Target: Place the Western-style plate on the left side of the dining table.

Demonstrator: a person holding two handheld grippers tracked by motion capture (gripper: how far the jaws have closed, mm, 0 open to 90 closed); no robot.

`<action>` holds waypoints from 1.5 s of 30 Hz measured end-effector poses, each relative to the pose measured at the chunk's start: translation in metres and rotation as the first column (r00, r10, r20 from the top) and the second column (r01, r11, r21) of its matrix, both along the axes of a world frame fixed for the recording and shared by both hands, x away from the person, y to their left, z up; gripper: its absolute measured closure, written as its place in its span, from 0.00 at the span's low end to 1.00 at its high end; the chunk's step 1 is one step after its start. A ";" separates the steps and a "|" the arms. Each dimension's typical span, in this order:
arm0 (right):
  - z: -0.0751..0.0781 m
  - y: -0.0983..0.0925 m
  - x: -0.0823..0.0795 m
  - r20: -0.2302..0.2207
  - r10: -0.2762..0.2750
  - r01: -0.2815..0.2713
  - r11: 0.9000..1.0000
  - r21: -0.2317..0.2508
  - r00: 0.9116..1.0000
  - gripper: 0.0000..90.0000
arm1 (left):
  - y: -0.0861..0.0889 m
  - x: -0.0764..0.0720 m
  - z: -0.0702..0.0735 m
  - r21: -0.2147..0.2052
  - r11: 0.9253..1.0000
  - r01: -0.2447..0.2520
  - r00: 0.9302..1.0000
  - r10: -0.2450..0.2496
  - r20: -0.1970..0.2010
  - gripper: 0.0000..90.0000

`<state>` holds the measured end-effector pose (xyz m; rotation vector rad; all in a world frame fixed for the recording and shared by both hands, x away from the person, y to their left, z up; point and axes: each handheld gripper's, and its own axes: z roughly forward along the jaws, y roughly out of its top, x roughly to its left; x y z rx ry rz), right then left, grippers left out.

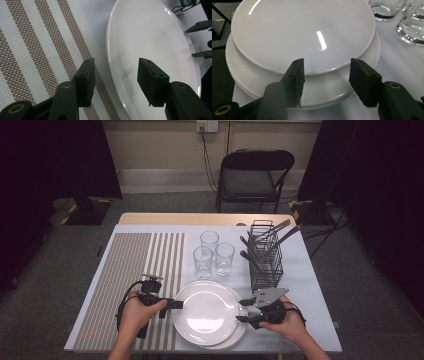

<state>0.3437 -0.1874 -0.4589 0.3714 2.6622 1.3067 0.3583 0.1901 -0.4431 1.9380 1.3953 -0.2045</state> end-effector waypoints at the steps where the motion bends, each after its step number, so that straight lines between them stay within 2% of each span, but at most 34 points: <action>1: 0.000 0.000 0.000 0.003 0.002 -0.002 1.000 -0.001 1.000 0.51 | 0.000 0.001 0.001 -0.003 1.000 -0.007 1.000 0.007 -0.004 0.54; 13: -0.001 0.003 0.001 0.006 0.006 -0.006 1.000 -0.001 1.000 0.52 | -0.001 0.008 0.000 -0.003 1.000 -0.027 0.998 0.027 -0.051 0.62; 15: -0.001 0.004 0.000 0.011 0.003 -0.003 1.000 0.002 1.000 0.52 | -0.001 0.009 0.000 -0.023 0.999 -0.031 0.997 0.029 -0.065 0.64; 18: -0.001 0.005 0.000 0.015 0.004 -0.004 1.000 -0.001 1.000 0.53 | 0.000 0.010 -0.001 -0.015 1.000 -0.025 0.998 0.024 -0.066 0.65; 20: -0.001 0.006 -0.001 0.022 0.005 -0.005 1.000 -0.001 1.000 0.53 | -0.001 0.010 -0.001 -0.024 0.999 -0.037 0.996 0.034 -0.087 0.66; 24: -0.002 0.010 -0.003 0.028 0.005 -0.005 1.000 -0.002 1.000 0.54 | -0.001 0.011 -0.001 -0.024 0.999 -0.025 0.996 0.023 -0.084 0.66; 27: -0.003 0.013 -0.004 0.037 0.017 -0.016 1.000 -0.016 0.999 0.54 | -0.001 0.010 0.000 -0.015 0.999 -0.041 0.995 0.039 -0.094 0.69; 30: -0.003 0.014 -0.005 0.042 0.017 -0.016 1.000 -0.022 0.999 0.54 | 0.000 0.011 0.000 -0.014 0.999 -0.032 0.994 0.030 -0.109 0.72; 31: -0.003 0.013 -0.005 0.038 0.016 -0.015 1.000 -0.019 0.999 0.53 | 0.000 0.011 0.000 -0.010 0.999 -0.048 0.992 0.046 -0.118 0.73; 32: -0.003 0.013 -0.005 0.038 0.015 -0.015 1.000 -0.019 0.999 0.53 | 0.001 0.012 0.001 -0.008 0.999 -0.040 0.991 0.038 -0.126 0.74; 34: -0.004 0.013 -0.004 0.035 0.013 -0.012 1.000 -0.018 0.999 0.53 | 0.001 0.012 0.002 -0.022 0.998 -0.052 0.987 0.048 -0.153 0.76; 36: -0.004 0.013 -0.004 0.034 0.014 -0.013 1.000 -0.017 0.999 0.53 | 0.002 0.012 0.003 -0.022 0.998 -0.065 0.984 0.061 -0.165 0.78; 37: -0.004 0.013 -0.004 0.035 0.012 -0.012 1.000 -0.021 0.999 0.53 | 0.004 0.012 0.006 -0.048 0.996 -0.069 0.981 0.060 -0.182 0.80; 38: -0.005 0.013 -0.004 0.034 0.014 -0.013 1.000 -0.023 0.999 0.53 | 0.004 0.012 0.009 -0.056 0.995 -0.082 0.979 0.069 -0.192 0.82; 39: -0.005 0.013 -0.004 0.034 0.016 -0.015 1.000 -0.023 0.999 0.53 | 0.005 0.012 0.011 -0.045 0.997 -0.067 0.982 0.058 -0.181 0.83; 40: -0.006 0.013 -0.004 0.033 0.019 -0.018 1.000 -0.025 0.999 0.53 | 0.004 0.011 0.014 -0.060 0.995 -0.074 0.979 0.061 -0.192 0.84; 45: -0.007 0.014 -0.004 0.038 0.021 -0.019 0.999 -0.050 0.999 0.53 | 0.001 0.012 0.026 -0.065 0.996 -0.063 0.979 0.049 -0.197 0.89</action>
